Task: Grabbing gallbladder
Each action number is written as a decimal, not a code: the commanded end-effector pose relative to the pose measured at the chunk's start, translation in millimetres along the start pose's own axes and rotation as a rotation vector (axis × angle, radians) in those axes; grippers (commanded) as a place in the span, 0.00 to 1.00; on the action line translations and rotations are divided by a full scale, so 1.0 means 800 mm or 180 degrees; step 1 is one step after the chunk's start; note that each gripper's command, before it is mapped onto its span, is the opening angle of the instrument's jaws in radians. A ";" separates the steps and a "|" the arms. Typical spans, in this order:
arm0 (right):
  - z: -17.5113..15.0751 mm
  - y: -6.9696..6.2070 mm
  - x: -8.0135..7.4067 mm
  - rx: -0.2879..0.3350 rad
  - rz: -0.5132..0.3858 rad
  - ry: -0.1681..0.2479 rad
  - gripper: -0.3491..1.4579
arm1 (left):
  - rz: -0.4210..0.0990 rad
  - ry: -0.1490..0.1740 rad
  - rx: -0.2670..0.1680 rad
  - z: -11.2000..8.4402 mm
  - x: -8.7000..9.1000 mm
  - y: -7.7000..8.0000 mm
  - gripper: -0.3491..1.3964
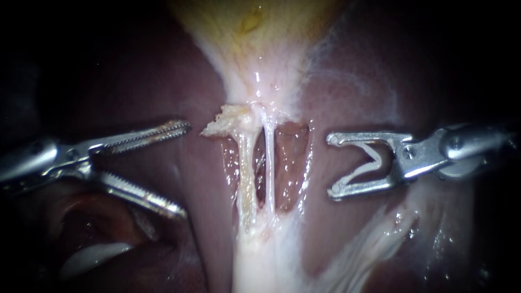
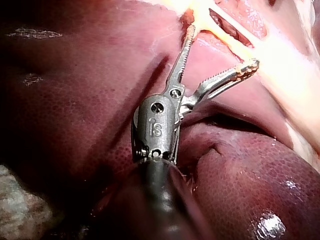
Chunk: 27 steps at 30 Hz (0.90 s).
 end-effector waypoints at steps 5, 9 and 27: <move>-0.0001 0.0000 0.0000 0.0001 -0.0001 0.0000 0.47 | 0.0000 -0.0002 0.0006 0.0002 0.0001 0.0007 0.85; -0.0001 0.0000 0.0000 0.0001 -0.0001 0.0000 0.47 | 0.0001 -0.0005 0.0016 0.0011 0.0008 0.0027 0.84; -0.0001 0.0000 0.0000 0.0001 -0.0001 0.0000 0.47 | -0.0021 -0.0004 -0.0044 0.0063 0.0037 0.0104 0.66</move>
